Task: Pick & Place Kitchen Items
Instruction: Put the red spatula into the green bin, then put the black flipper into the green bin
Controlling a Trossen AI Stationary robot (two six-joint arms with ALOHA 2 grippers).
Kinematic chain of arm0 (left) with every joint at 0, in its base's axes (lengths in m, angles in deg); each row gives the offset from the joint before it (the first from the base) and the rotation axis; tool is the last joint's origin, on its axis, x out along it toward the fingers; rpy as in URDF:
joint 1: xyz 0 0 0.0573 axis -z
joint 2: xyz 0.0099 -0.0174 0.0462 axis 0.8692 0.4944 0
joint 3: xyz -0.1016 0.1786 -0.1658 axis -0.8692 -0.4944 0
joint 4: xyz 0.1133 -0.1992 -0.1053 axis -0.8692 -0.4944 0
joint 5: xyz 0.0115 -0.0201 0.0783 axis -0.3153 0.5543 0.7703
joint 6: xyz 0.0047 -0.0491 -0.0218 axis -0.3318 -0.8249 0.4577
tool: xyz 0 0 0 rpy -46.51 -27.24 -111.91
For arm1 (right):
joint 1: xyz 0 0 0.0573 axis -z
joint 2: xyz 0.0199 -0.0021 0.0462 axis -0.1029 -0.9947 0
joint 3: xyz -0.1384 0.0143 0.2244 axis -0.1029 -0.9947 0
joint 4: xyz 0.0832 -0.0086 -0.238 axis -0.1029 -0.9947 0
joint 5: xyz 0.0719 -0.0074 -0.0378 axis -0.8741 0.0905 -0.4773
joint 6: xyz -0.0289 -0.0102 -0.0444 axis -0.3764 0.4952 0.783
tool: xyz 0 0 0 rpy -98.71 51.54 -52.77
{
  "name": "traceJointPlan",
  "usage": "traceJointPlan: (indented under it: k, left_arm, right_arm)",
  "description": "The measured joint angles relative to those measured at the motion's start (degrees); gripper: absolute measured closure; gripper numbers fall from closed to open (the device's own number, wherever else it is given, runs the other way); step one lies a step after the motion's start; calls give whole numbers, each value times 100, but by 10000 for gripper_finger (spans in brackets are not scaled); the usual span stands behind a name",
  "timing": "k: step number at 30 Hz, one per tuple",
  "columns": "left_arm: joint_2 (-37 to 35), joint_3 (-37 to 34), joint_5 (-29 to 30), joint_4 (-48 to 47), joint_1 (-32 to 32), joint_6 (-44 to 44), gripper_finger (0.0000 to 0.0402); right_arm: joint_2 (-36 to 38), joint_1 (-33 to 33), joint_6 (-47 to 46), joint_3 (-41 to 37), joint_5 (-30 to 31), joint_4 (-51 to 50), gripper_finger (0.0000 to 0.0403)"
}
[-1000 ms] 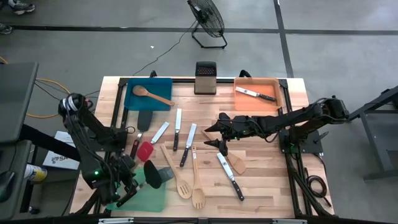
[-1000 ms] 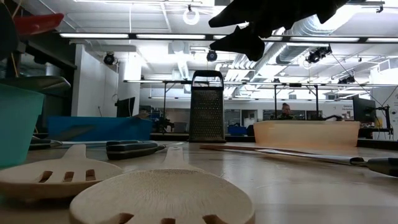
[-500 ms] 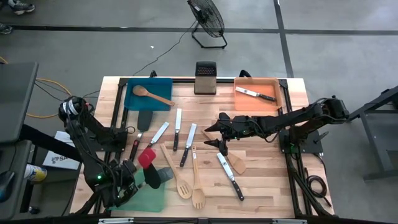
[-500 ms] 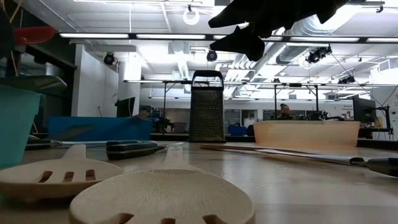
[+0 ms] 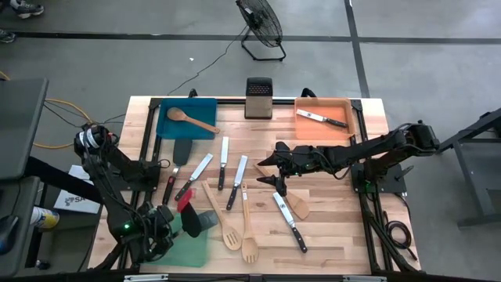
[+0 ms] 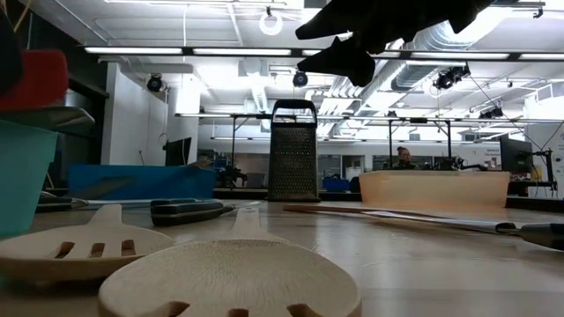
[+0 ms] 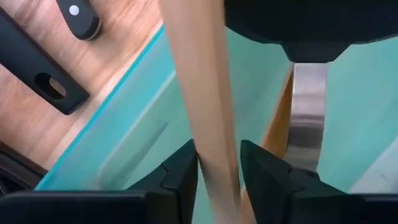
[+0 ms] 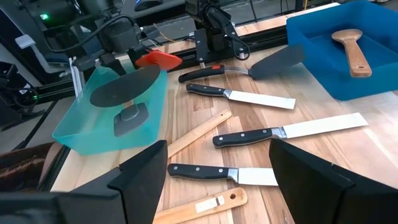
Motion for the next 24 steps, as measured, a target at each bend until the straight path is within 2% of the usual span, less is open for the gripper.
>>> traceJointPlan:
  k: [12, 19, 24]
  left_arm:
    - [-165, 0, -450, -46, -2, 9, 274]
    - [-413, 2, -263, -3, -2, 11, 273]
    - [-446, 1, 73, 378, -4, 546, 273]
  right_arm:
    - [0, 0, -1, 0, -2, -41, 128]
    - [0, 15, 0, 0, 4, -42, 128]
    - [0, 15, 37, 0, 116, -44, 128]
